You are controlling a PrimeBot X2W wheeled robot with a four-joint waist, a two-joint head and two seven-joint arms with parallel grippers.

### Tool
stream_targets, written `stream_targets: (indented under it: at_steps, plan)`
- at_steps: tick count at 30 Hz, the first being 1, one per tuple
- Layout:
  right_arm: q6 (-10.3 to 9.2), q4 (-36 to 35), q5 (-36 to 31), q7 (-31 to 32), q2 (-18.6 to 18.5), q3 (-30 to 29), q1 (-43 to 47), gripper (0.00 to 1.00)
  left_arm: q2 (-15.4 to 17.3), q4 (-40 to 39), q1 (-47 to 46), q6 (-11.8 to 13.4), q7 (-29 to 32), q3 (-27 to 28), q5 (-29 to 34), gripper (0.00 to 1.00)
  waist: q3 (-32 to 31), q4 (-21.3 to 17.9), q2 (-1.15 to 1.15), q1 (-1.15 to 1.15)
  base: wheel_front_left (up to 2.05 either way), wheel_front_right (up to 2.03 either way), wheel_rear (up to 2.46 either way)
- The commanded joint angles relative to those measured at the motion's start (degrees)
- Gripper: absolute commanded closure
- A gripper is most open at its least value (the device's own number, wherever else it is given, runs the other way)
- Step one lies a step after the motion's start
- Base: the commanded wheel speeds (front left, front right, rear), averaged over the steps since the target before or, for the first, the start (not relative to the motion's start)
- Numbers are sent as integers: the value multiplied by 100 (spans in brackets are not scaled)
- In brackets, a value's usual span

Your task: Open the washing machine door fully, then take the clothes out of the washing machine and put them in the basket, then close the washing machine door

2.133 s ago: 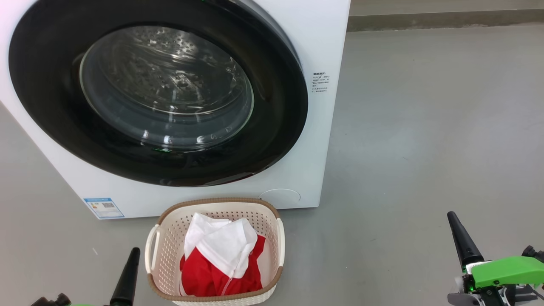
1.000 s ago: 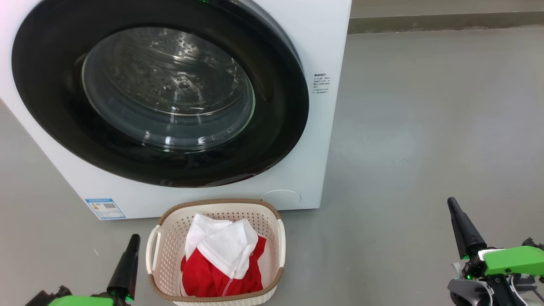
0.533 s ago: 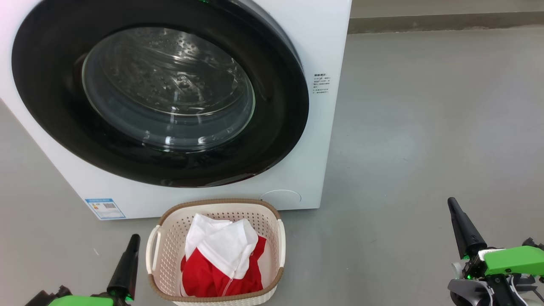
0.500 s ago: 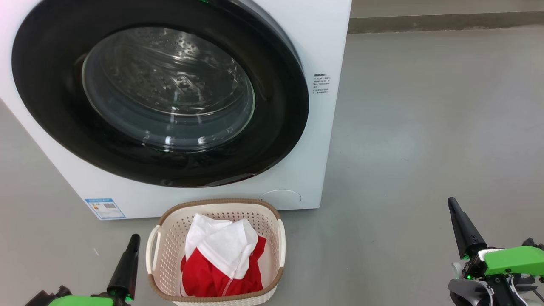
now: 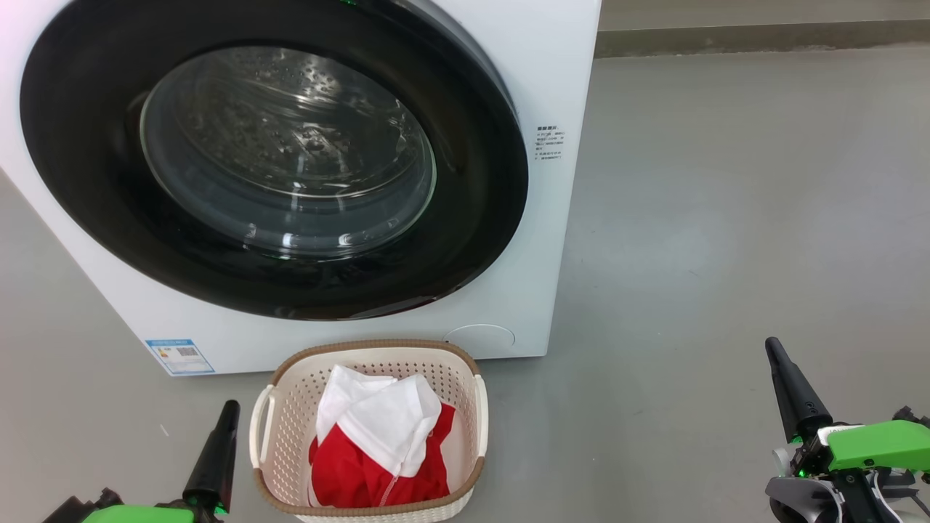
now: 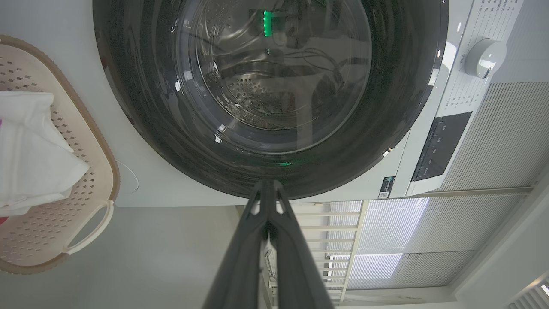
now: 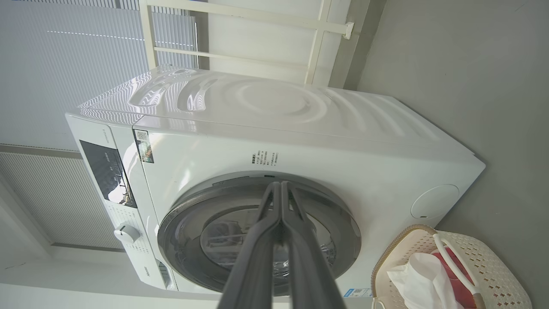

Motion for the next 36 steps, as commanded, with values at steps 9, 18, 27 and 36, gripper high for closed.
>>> stream_targets:
  at_steps: [9, 18, 27, 36]
  plan:
    - [2, -171, 20, 35, -48, 104, -234, 100, 46, -152, -226, -40, 43, 207, -38, 100, 0, 0, 0, 0, 0, 0, 0]
    - [2, -171, 20, 35, -48, 104, -234, 100, 45, -152, -226, -40, 42, 206, -38, 100, 0, 0, 0, 0, 0, 0, 0]
    - [2, -171, 21, 35, -48, 104, -234, 100, 45, -152, -226, -40, 42, 206, -39, 100, 0, 0, 0, 0, 0, 0, 0]
    - [2, -171, 21, 35, -48, 105, -234, 100, 45, -152, -226, -40, 42, 206, -39, 100, 0, 0, 0, 0, 0, 0, 0]
